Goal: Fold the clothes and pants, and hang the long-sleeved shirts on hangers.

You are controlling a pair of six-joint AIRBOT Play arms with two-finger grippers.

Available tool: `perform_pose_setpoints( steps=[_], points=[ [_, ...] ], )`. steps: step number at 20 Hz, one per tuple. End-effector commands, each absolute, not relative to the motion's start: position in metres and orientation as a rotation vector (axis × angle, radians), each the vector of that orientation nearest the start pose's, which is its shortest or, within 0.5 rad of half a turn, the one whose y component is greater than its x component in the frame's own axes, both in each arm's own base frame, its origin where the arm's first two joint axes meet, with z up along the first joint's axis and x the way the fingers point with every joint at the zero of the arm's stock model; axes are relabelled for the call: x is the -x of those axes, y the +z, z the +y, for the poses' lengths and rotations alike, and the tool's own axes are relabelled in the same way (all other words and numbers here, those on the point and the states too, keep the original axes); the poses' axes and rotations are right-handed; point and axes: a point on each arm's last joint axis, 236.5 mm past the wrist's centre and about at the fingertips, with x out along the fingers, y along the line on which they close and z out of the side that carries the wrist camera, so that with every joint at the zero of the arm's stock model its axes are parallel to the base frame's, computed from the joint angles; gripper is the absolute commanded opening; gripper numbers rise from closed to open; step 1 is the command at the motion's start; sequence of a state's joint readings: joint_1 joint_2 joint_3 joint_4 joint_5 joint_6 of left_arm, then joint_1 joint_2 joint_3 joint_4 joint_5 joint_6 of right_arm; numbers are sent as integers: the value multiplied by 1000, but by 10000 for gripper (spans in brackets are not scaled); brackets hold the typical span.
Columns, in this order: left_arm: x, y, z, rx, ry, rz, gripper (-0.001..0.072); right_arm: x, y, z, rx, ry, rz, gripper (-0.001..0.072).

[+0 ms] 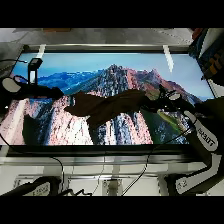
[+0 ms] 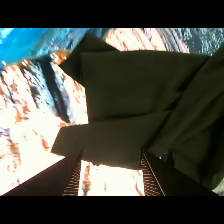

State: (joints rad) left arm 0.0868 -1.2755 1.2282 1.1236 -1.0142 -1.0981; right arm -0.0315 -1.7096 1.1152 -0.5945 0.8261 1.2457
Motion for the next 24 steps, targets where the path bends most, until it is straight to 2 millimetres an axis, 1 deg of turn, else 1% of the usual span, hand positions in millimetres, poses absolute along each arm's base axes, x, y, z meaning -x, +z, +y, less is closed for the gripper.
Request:
perform_pose_setpoints(
  steps=[1,2,3,4,5,6,7,9,11,13,14,15,18,20,22,24],
  points=[
    [-432,26,-52,90,-379,1084,415,-463,-102,139,-814,305,1211,292],
    [-428,12,-53,112,-381,1135,415,-467,-99,141,-816,309,1199,209],
    [-424,-1,-55,123,-389,1178,415,-469,-95,143,-812,318,1193,150],
    [-420,-14,-56,133,-398,1225,415,-472,-91,145,-810,329,1187,70],
    [-416,-25,-56,140,-405,1260,415,-473,-86,147,-807,344,1184,13],
    [-414,-33,-55,142,-405,1286,415,-474,-80,150,-804,363,1185,13],
    [-413,-37,-50,140,-396,1295,415,-475,-74,152,-797,386,1188,13],
    [-413,-39,-34,141,-359,1302,414,-477,-60,157,-786,430,1189,13],
    [-413,-44,-16,194,-291,1318,414,-479,-49,161,-779,463,1185,13],
    [-412,-54,-3,279,-224,1347,414,-480,-42,164,-774,484,1181,13],
    [-413,-60,-2,334,-204,1360,415,-482,-40,164,-772,486,1177,13],
    [-414,-66,-6,391,-206,1370,415,-482,-40,164,-773,486,1175,13],
    [-423,-84,-28,516,-237,1379,416,-482,-40,164,-772,486,1176,13],
    [-438,-97,-35,579,-224,1345,416,-482,-40,164,-772,487,1176,13],
    [-453,-106,-38,627,-202,1300,415,-482,-40,164,-773,487,1176,13],
    [-460,-113,-37,626,-182,1277,401,-481,-40,164,-772,488,1178,13]
  ],
)
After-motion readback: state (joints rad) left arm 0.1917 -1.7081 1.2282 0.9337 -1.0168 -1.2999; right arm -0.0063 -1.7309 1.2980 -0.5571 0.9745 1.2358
